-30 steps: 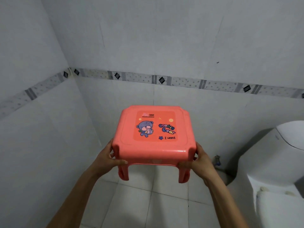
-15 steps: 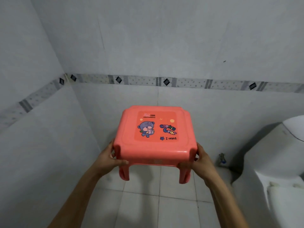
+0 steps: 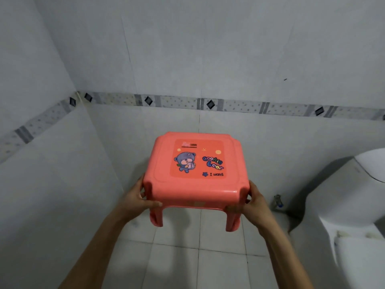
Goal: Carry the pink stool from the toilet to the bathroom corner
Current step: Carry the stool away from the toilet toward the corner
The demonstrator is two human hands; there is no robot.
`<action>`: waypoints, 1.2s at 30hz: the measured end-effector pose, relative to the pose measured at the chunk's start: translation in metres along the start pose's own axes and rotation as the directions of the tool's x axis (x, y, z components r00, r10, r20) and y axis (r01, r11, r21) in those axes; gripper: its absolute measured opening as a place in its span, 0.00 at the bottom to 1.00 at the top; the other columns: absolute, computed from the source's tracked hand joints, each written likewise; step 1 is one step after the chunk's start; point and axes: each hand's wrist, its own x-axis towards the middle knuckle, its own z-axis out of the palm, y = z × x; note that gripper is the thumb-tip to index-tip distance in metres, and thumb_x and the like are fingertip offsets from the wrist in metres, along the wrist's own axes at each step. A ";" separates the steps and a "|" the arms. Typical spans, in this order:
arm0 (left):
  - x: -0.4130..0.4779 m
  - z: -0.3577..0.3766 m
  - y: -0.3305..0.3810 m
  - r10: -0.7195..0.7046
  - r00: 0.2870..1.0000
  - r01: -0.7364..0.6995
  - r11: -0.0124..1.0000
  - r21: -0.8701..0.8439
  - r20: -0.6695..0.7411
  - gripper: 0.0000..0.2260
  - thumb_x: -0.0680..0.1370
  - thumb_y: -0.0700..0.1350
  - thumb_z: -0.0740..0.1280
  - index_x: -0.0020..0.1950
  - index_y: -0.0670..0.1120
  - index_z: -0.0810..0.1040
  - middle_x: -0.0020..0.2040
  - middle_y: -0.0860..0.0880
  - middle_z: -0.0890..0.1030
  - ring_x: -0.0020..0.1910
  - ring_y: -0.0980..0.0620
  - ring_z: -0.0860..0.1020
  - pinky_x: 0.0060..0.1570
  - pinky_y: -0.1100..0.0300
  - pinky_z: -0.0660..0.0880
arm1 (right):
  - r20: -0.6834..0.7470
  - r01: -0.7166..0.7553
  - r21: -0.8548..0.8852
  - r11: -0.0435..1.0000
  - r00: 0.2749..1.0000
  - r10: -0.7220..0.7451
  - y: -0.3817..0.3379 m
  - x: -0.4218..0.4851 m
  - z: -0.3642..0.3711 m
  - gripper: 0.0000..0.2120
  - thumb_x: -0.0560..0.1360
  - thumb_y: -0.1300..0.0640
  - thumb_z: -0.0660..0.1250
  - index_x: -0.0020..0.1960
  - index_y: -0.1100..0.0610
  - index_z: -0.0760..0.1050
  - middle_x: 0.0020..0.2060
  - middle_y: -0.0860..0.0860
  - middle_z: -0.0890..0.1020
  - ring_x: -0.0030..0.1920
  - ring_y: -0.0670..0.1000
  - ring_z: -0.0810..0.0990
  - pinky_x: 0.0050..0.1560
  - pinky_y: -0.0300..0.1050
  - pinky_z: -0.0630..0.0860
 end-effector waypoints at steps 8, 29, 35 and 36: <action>0.011 0.018 -0.003 -0.028 0.998 0.027 1.000 -0.013 -0.060 0.56 0.47 0.42 0.78 0.73 0.48 0.57 0.65 0.46 0.71 0.62 0.44 0.73 0.54 0.52 0.77 | 0.033 0.032 -0.006 0.999 0.999 -0.032 -0.002 0.019 -0.020 0.41 0.61 0.63 0.75 0.69 0.49 0.61 0.53 0.49 0.77 0.50 0.51 0.75 0.49 0.49 0.74; 0.042 -0.034 -0.004 0.012 0.997 -0.011 1.000 0.021 -0.071 0.54 0.48 0.40 0.75 0.72 0.48 0.59 0.61 0.46 0.74 0.51 0.57 0.75 0.38 0.70 0.77 | 0.076 0.001 -0.034 0.999 0.997 0.002 -0.030 0.057 0.028 0.42 0.61 0.62 0.76 0.70 0.51 0.61 0.52 0.47 0.74 0.52 0.50 0.73 0.52 0.51 0.74; 0.065 -0.071 0.001 0.018 0.999 -0.016 0.999 0.042 -0.042 0.54 0.47 0.43 0.76 0.72 0.48 0.59 0.62 0.44 0.74 0.53 0.53 0.76 0.39 0.69 0.77 | 0.023 0.002 -0.036 0.999 1.000 -0.001 -0.050 0.069 0.058 0.42 0.60 0.62 0.76 0.69 0.51 0.62 0.54 0.49 0.77 0.52 0.51 0.75 0.51 0.50 0.75; 0.070 -0.077 0.000 0.018 0.999 -0.017 0.999 0.041 -0.035 0.54 0.47 0.43 0.76 0.72 0.48 0.59 0.63 0.44 0.74 0.53 0.52 0.76 0.39 0.68 0.78 | 0.013 -0.002 -0.040 0.999 1.000 0.003 -0.052 0.071 0.064 0.42 0.59 0.62 0.76 0.69 0.50 0.62 0.54 0.49 0.77 0.52 0.51 0.75 0.52 0.51 0.75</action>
